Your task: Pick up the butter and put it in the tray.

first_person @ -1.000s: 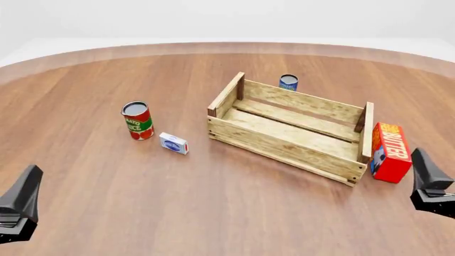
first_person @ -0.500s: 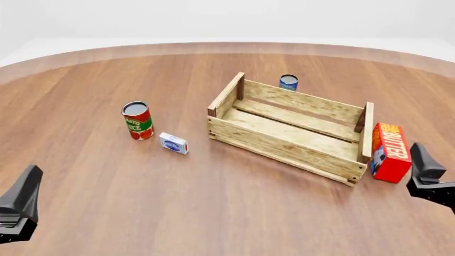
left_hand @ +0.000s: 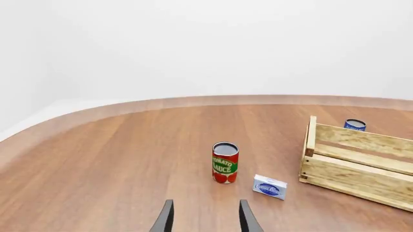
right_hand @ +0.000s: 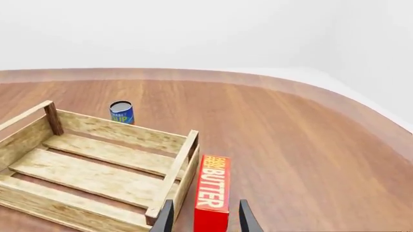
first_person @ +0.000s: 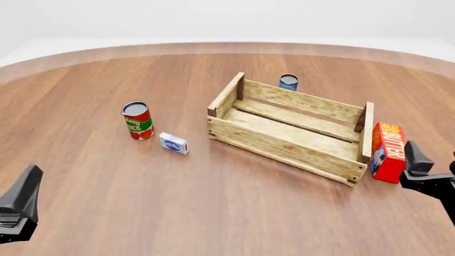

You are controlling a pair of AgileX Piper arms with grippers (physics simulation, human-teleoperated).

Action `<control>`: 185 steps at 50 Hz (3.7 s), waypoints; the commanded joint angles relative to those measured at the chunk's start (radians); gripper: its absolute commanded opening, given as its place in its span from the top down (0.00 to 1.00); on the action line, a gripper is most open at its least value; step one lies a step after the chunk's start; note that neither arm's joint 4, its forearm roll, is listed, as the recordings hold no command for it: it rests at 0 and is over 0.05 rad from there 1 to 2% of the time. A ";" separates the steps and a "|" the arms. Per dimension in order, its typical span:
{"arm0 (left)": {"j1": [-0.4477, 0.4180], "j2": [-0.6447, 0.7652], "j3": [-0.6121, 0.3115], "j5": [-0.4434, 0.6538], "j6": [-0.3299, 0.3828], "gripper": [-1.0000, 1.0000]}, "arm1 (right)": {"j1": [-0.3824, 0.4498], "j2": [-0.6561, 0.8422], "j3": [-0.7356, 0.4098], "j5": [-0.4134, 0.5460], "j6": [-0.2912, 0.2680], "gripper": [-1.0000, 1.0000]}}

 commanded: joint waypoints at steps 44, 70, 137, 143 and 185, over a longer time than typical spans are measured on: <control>0.000 0.000 0.000 0.000 0.000 0.00 | -0.016 0.466 -0.007 -0.371 -0.018 0.00; 0.000 0.000 0.000 0.000 0.000 0.00 | -0.015 0.552 -0.073 -0.371 -0.022 0.00; 0.000 0.000 0.000 0.000 0.000 0.00 | -0.039 0.816 -0.199 -0.371 -0.013 0.00; 0.000 0.000 0.000 0.000 0.000 0.00 | -0.044 0.848 -0.214 -0.371 -0.013 0.00; 0.000 0.000 0.000 0.000 0.000 0.00 | -0.058 0.911 -0.245 -0.371 0.010 1.00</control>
